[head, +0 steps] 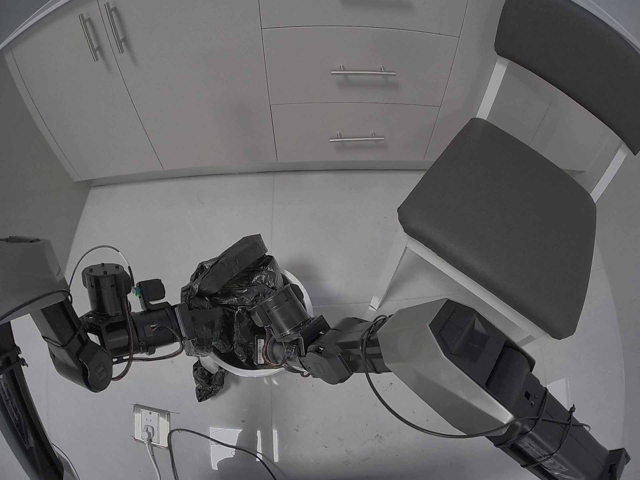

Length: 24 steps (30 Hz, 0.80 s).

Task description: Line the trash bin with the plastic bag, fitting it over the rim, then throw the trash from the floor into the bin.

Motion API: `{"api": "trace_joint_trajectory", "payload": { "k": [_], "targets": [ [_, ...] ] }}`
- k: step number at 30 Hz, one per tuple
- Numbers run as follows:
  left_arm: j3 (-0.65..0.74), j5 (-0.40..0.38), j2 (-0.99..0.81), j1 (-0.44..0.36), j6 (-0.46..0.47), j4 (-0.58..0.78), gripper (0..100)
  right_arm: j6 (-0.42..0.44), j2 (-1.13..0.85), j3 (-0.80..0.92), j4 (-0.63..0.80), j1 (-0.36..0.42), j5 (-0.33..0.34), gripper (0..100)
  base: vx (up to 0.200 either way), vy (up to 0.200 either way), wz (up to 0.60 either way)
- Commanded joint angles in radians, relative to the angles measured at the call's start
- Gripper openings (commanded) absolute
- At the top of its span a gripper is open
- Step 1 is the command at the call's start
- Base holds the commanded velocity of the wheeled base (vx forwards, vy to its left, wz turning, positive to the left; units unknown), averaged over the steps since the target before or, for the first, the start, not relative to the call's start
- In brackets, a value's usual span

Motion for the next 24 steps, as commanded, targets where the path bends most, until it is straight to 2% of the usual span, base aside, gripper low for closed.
{"api": "trace_joint_trajectory", "payload": {
  "k": [1,2,3,24],
  "targets": [
    [0.0,0.0,0.012,0.0,-0.001,-0.001,0,-0.001,0.005,0.0,0.0,0.0,0.001,0,0.0,0.0,0.0],
    [0.0,0.0,0.012,-0.003,-0.001,-0.001,0,0.001,-0.003,0.0,0.019,0.002,0.001,0,0.0,0.0,0.0],
    [0.0,0.0,0.012,-0.003,-0.001,-0.001,0,-0.001,-0.003,0.0,0.026,0.002,0.001,100,0.0,0.0,0.0],
    [0.001,0.0,0.004,-0.003,-0.004,-0.003,0,0.016,-0.179,0.0,0.145,0.063,-0.009,100,0.0,0.0,0.0]
  ]
}}
